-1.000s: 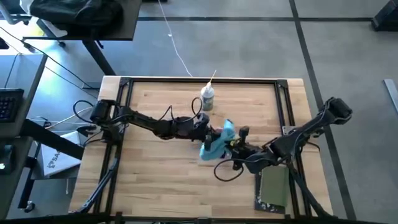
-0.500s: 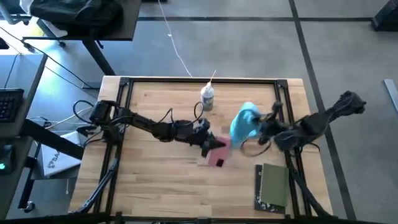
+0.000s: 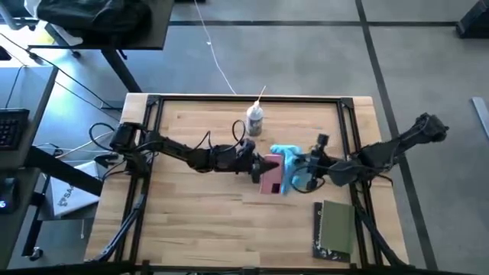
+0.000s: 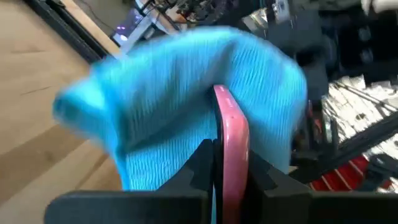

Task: Apply microfiber cloth
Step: Wipe the pink phone with the blue microfiber cloth

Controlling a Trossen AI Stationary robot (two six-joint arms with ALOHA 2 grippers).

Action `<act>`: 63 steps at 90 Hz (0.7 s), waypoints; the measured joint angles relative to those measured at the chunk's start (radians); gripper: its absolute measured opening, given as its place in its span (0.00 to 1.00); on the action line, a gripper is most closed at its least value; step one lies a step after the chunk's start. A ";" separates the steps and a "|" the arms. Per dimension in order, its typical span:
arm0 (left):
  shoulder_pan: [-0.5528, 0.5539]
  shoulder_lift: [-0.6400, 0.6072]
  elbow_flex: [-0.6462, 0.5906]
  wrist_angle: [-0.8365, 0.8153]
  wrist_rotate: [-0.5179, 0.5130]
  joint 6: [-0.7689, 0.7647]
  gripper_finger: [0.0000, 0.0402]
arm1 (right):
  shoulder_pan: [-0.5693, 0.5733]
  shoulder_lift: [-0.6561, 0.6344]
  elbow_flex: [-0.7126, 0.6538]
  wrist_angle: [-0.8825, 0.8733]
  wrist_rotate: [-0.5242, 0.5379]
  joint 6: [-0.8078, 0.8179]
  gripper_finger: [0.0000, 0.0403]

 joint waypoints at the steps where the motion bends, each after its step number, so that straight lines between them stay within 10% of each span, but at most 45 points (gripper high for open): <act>1: 0.000 0.000 0.000 0.000 0.000 0.000 0.03 | -0.002 0.008 0.000 0.000 0.001 0.000 0.00; 63: -0.032 0.001 -0.002 -0.023 -0.066 0.017 0.03 | -0.044 0.131 0.001 0.126 0.015 -0.202 0.00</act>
